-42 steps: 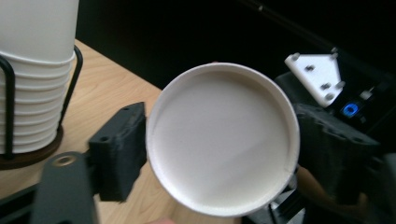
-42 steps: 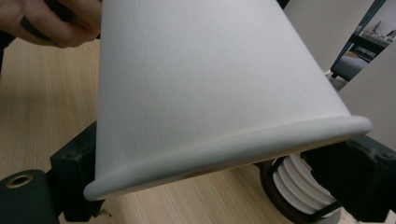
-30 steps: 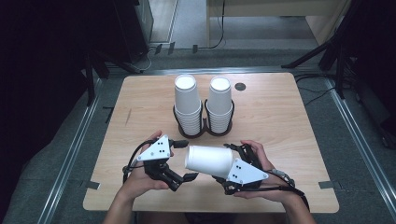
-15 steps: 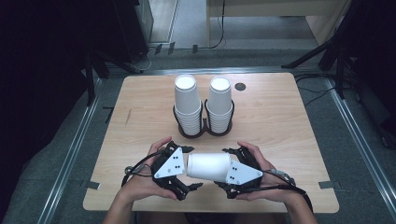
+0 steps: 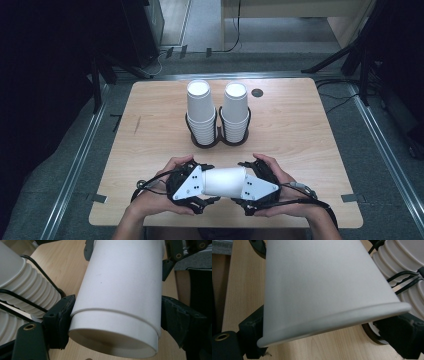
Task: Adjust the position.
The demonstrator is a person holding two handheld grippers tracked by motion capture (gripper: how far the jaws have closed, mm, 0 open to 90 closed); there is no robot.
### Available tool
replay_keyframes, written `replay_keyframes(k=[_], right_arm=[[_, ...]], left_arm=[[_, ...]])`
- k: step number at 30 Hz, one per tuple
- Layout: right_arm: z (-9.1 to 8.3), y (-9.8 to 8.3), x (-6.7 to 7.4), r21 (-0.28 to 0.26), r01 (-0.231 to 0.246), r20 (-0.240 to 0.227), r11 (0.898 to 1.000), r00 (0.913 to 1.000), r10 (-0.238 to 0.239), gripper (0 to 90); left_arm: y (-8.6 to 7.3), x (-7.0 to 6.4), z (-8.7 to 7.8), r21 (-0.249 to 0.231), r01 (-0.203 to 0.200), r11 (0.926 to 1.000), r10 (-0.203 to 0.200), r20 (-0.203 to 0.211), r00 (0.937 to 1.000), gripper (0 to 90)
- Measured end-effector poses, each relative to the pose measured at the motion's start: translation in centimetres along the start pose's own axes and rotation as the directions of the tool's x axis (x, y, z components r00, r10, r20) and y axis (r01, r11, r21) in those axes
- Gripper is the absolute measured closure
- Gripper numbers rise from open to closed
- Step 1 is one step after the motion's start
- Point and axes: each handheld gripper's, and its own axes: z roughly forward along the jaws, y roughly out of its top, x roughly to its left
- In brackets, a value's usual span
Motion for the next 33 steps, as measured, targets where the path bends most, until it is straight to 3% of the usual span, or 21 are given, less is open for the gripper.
replay_keyframes(k=[9,13,15,16,19,23,24,25,26,27,28,29,30,33], right_arm=[[-0.2,-0.6,-0.2,-0.001,0.002,-0.034,1.0,0.9994,-0.002,6.4],[-0.5,-0.7,-0.5,-0.03,-0.028,-0.045,0.999,0.9986,0.027,5.1],[-0.9,-1.1,-1.0,-0.061,-0.07,-0.028,0.996,0.9973,0.068,4.6],[-0.9,-1.1,-1.0,-0.061,-0.07,-0.028,0.996,0.9973,0.068,4.6],[-1.6,-1.4,-1.8,-0.115,-0.157,-0.019,0.981,0.9876,0.156,4.5],[-1.8,-1.2,-2.4,-0.157,-0.245,-0.017,0.957,0.9693,0.245,2.7],[-1.8,-1.2,-2.4,-0.157,-0.245,-0.017,0.957,0.9693,0.245,2.7],[-1.7,-1.1,-2.6,-0.174,-0.288,-0.013,0.942,0.9568,0.29,1.9],[-1.6,-1.0,-2.7,-0.181,-0.31,-0.01,0.933,0.9494,0.314,1.9],[-1.6,-1.0,-2.7,-0.181,-0.31,-0.01,0.933,0.9494,0.314,1.9],[-1.5,-0.9,-2.8,-0.206,-0.351,-0.018,0.913,0.9347,0.355,1.2],[-1.5,-0.9,-2.8,-0.206,-0.351,-0.018,0.913,0.9347,0.355,1.2],[-1.3,-0.6,-2.9,-0.232,-0.4,-0.021,0.887,0.9135,0.406,1.1],[-1.0,-0.2,-3.1,-0.265,-0.47,-0.036,0.842,0.8774,0.479,1.1]], left_arm=[[0.0,0.1,-0.3,-0.021,-0.003,0.9998,0.005,0.057,0.9984,24.6],[-0.3,0.5,-0.7,-0.063,0.017,0.9979,-0.012,0.076,0.997,25.2],[-0.8,1.1,-1.2,-0.119,0.058,0.9912,-0.049,0.08,0.9956,25.3],[-0.8,1.1,-1.2,-0.119,0.058,0.9912,-0.049,0.08,0.9956,25.3],[-1.5,1.9,-2.0,-0.225,0.122,0.9668,-0.109,0.07,0.9916,25.2],[-2.4,2.7,-2.3,-0.36,0.21,0.9089,-0.204,0.056,0.9774,25.1],[-2.4,2.7,-2.3,-0.36,0.21,0.9089,-0.204,0.056,0.9774,25.1],[-2.9,3.1,-2.5,-0.417,0.247,0.875,-0.247,0.055,0.9675,25.1],[-3.1,3.2,-2.5,-0.44,0.258,0.8599,-0.261,0.055,0.9638,25.1],[-3.1,3.2,-2.5,-0.44,0.258,0.8599,-0.261,0.055,0.9638,25.1],[-3.4,3.5,-2.5,-0.479,0.28,0.8319,-0.285,0.064,0.9564,25.0],[-3.4,3.5,-2.5,-0.479,0.28,0.8319,-0.285,0.064,0.9564,25.0],[-3.6,3.6,-2.4,-0.504,0.3,0.8103,-0.303,0.078,0.9499,25.0],[-3.7,3.5,-2.0,-0.518,0.308,0.7981,-0.312,0.083,0.9466,25.0]])
